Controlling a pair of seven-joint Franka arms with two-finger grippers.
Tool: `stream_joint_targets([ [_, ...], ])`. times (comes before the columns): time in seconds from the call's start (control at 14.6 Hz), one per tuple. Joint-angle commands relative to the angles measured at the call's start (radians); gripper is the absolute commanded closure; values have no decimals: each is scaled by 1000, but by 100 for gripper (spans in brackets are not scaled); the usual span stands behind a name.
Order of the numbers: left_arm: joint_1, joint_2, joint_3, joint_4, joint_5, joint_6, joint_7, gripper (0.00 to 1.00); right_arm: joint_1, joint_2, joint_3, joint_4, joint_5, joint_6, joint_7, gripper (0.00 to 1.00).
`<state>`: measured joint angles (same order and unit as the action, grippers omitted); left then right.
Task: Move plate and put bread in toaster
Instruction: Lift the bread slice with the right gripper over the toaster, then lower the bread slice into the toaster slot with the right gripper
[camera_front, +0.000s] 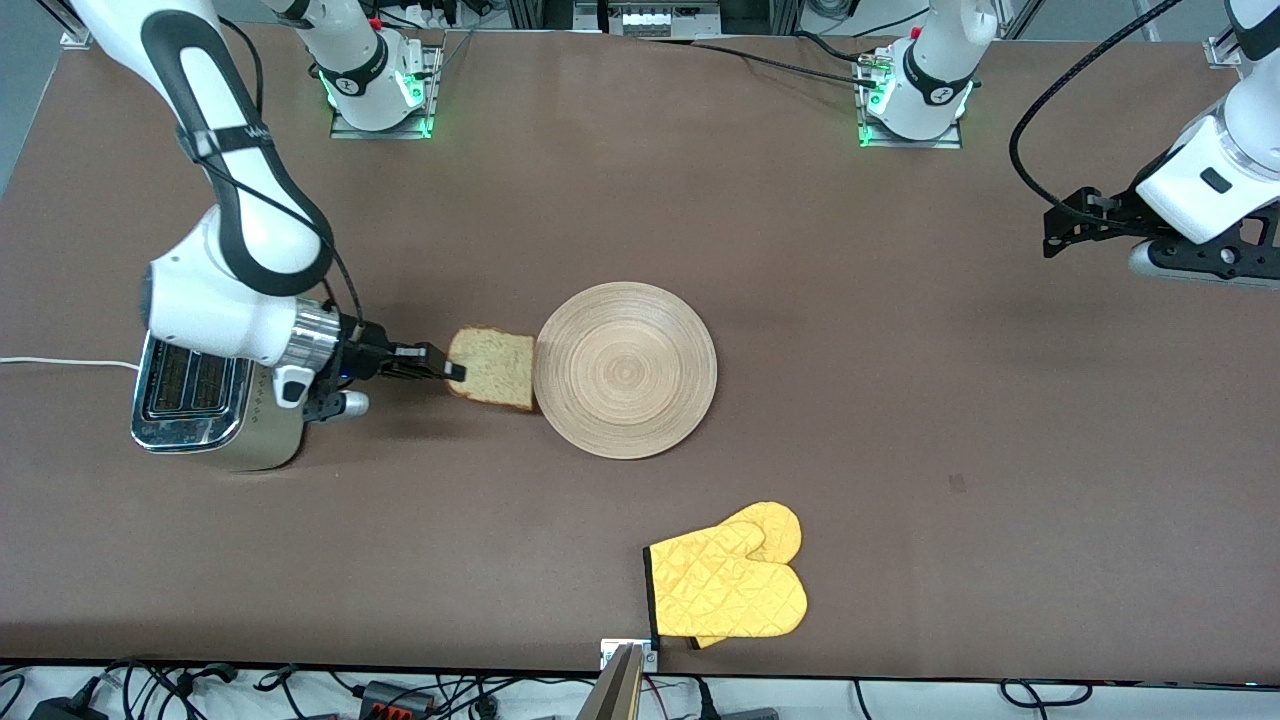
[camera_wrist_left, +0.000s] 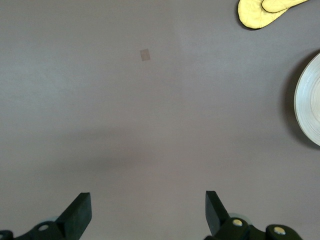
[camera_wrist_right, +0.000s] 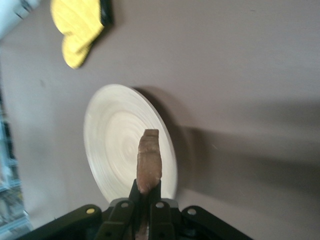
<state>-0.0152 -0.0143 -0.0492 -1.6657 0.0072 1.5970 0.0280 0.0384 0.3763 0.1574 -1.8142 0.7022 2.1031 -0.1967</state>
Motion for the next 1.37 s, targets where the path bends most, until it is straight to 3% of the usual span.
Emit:
stream_joint_targets([
  [0.0,-6,13,0,27,25,-17,-10,0,-15,26,-36,250,-215,-328,192,100],
  [0.2,-6,13,0,27,24,-17,-10,0,-23,96,-62,526,-383,-668,312,100],
  [0.48,-6,11,0,27,23,-17,-10,0,-25,174,-87,769,-625,-909,323,100],
  [0.75,-6,13,0,27,23,-17,-10,0,-18,176,-82,803,-864,-914,294,100],
  [0.89,-6,16,0,29,25,-17,-10,0,-22,176,-90,811,-932,-867,196,100],
  [1.3,-6,17,0,29,25,-17,-10,0,-31,182,-102,805,-957,-828,5,100],
])
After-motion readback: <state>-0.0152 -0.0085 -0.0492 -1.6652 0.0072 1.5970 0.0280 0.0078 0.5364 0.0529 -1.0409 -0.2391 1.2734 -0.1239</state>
